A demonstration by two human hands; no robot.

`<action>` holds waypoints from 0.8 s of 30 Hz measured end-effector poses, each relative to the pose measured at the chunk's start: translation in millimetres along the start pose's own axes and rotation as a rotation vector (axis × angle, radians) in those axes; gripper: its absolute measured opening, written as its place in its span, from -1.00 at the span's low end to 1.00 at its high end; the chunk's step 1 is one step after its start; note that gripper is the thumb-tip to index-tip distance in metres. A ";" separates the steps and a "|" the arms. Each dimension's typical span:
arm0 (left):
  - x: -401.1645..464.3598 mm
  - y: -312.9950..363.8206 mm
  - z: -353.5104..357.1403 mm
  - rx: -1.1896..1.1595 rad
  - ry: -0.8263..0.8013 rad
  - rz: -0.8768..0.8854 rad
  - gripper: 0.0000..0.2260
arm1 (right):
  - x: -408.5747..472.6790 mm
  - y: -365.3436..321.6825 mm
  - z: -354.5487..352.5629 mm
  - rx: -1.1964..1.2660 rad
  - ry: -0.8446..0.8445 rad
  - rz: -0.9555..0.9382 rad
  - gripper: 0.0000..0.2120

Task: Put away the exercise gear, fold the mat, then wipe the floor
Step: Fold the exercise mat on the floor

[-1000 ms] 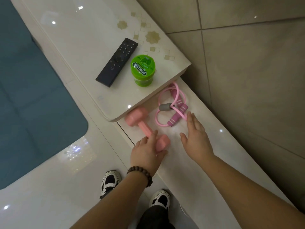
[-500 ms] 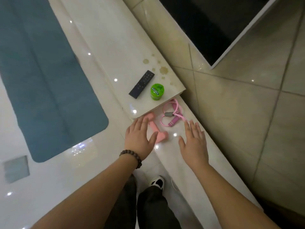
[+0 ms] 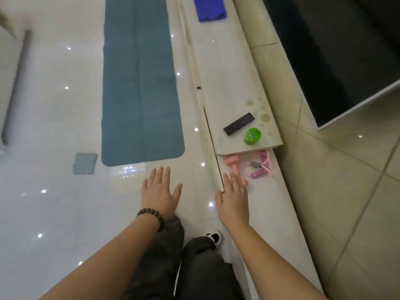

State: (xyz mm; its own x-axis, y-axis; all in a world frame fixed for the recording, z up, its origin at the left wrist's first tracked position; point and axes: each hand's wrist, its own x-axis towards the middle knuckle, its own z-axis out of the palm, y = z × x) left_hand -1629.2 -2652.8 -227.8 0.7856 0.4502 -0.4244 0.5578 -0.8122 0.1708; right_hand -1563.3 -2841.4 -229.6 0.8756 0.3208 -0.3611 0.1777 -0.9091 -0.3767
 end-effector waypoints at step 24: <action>-82.0 -467.6 -122.1 -0.328 0.260 -0.514 -0.38 | -46.1 -477.5 158.3 -0.094 -0.080 -0.493 -0.56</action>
State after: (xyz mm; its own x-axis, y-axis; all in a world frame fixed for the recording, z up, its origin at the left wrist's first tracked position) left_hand -1921.7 -2264.7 -164.4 0.4139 0.8586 -0.3024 0.8991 -0.3336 0.2833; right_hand -1759.7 -2380.0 -168.2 0.6409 0.7337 -0.2257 0.6038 -0.6634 -0.4419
